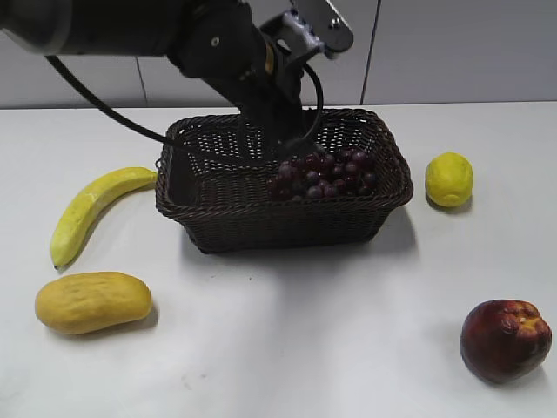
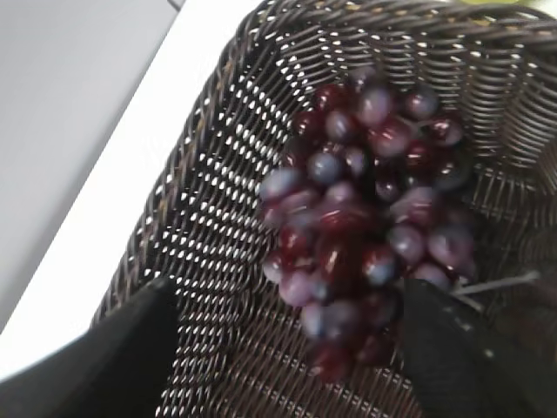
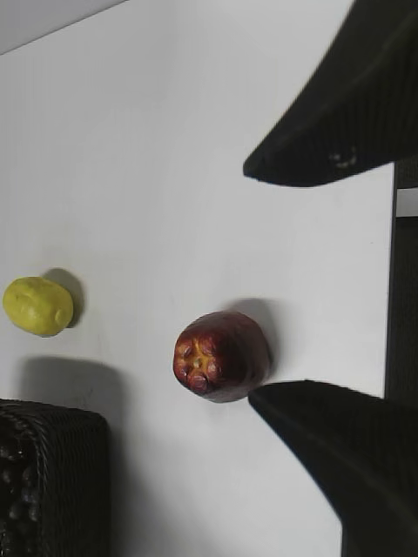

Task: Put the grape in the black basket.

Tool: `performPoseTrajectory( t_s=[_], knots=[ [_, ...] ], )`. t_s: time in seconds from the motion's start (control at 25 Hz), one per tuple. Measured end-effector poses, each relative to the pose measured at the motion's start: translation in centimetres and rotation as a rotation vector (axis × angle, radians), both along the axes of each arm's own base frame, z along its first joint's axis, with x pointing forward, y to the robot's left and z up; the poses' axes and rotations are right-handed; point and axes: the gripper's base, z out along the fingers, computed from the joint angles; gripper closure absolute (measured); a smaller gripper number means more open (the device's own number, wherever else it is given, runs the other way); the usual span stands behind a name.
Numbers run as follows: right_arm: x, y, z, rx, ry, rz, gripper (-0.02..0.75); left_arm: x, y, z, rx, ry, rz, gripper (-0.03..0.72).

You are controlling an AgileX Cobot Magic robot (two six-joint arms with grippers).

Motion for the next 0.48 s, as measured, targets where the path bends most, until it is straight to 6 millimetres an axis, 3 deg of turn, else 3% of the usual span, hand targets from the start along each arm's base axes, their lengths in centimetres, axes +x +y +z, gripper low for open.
performPoseTrajectory(
  t_s=[0.2,0.32,0.48],
  knots=[
    [0.0,0.0,0.0,0.000,0.000,0.000,0.211,0.1,0.9,4.4,-0.047,0.026,0.115,0.067],
    [0.0,0.0,0.0,0.000,0.000,0.000,0.211,0.8,2.8,5.6,-0.022,0.100,0.230,0.073],
    [0.0,0.0,0.0,0.000,0.000,0.000,0.211,1.9,6.5,5.8,0.008,0.261,0.385,0.081]
  ],
)
